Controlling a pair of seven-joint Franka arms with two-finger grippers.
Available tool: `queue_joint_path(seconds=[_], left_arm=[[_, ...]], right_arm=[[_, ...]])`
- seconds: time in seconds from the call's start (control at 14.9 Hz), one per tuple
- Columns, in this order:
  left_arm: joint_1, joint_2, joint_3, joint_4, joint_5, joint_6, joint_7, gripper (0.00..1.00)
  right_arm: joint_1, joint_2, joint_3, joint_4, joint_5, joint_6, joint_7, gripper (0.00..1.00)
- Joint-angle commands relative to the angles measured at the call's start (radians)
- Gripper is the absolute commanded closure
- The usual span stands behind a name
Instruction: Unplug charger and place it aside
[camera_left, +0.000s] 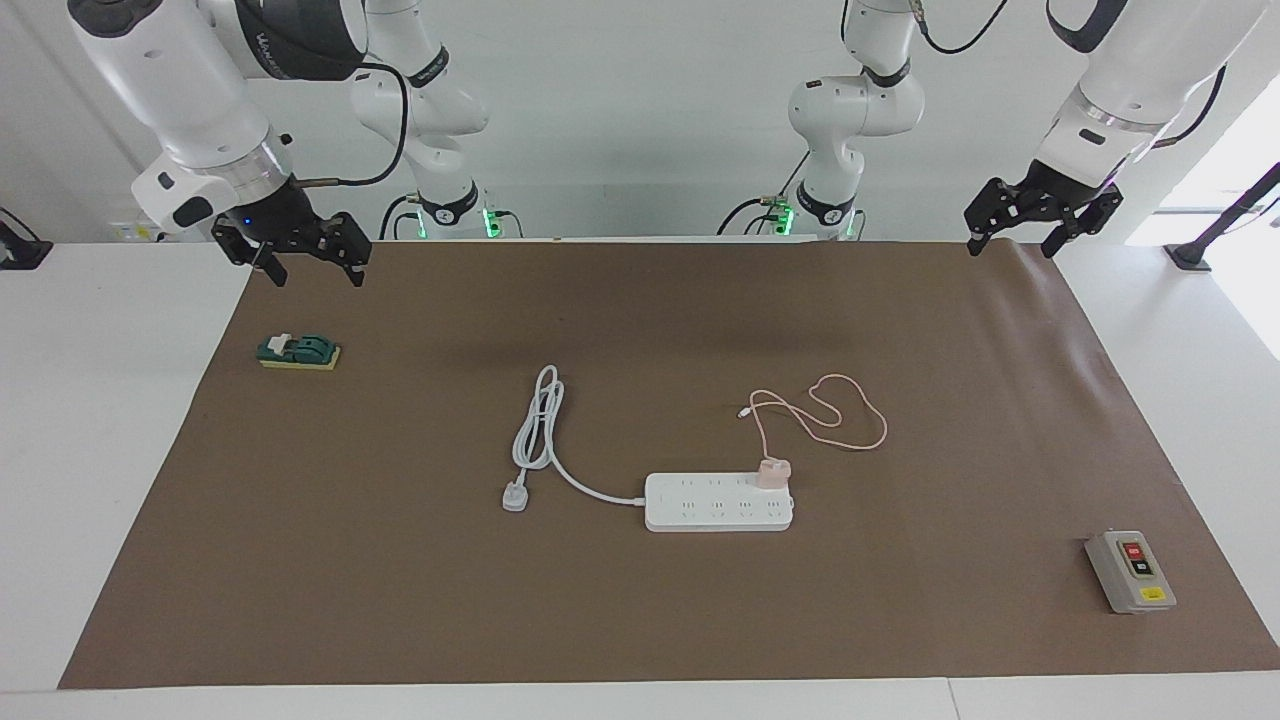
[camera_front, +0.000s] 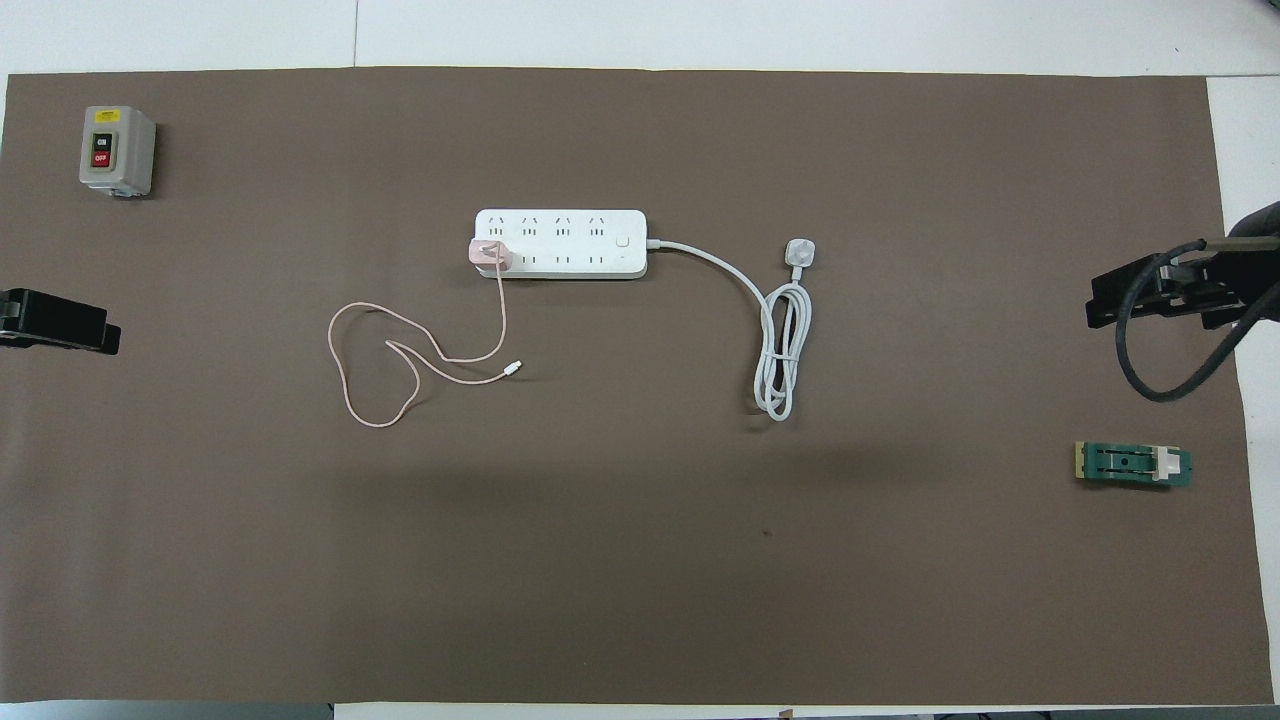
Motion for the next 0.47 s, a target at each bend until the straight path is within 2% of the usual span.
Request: queue_joint_path(seconds=[0.0, 0.4], left_arm=[[0.004, 0.005, 0.01, -0.007, -0.01, 0.04, 0.019, 0.0], [0.005, 0.005, 0.01, -0.009, -0.008, 0.032, -0.027, 0.0]], right_arm=[[-0.017, -0.011, 0.012, -0.005, -0.006, -0.008, -0.023, 0.0], [-0.019, -0.034, 0.012, -0.008, -0.017, -0.013, -0.018, 0.0]])
